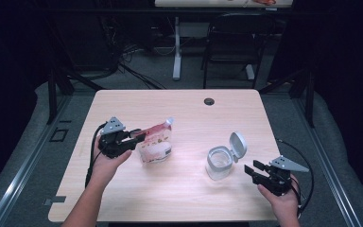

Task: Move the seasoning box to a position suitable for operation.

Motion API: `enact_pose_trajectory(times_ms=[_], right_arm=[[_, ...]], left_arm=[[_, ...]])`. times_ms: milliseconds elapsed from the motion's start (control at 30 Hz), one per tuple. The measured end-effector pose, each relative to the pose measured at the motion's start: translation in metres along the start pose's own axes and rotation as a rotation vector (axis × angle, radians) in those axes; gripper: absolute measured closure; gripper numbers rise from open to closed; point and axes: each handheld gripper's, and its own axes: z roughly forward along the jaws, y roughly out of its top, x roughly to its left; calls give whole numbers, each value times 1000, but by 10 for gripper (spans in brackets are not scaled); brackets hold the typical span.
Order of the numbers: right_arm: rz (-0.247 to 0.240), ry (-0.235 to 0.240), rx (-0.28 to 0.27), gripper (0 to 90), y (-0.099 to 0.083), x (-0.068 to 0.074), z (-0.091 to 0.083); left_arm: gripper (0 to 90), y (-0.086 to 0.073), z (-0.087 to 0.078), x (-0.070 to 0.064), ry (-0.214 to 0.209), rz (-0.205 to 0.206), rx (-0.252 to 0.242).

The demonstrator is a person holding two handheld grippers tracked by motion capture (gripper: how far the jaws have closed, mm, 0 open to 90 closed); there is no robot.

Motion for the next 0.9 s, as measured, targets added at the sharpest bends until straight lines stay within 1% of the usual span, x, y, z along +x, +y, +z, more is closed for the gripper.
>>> enact_pose_trajectory(times_ms=[133, 167, 200, 300, 333, 467, 667, 800, 900], right_arm=[[2, 0, 0, 532, 0, 0, 0], [2, 0, 0, 532, 0, 0, 0], [4, 0, 2, 532, -1, 0, 0], [6, 2, -1, 531, -1, -1, 0], [6, 2, 0, 531, -1, -1, 0], [8, 3, 3, 531, -1, -1, 1], [8, 3, 9, 531, -1, 0, 2], [8, 3, 7, 530, -1, -1, 2], [11, -3, 2, 529, -1, -1, 2]], left_arm=[[703, 2, 7, 0, -6, 2, 3], [703, 2, 8, 0, -14, 2, 4], [726, 2, 10, 0, -22, 3, 3], [747, 2, 11, -1, -17, 13, 3], [755, 3, 10, -2, -21, 15, 4], [833, 2, 9, -4, -15, 27, 8], [888, 2, 8, -7, -15, 38, 4], [900, 3, 9, -10, -22, 48, 0], [900, 4, 9, -12, -12, 56, -2]])
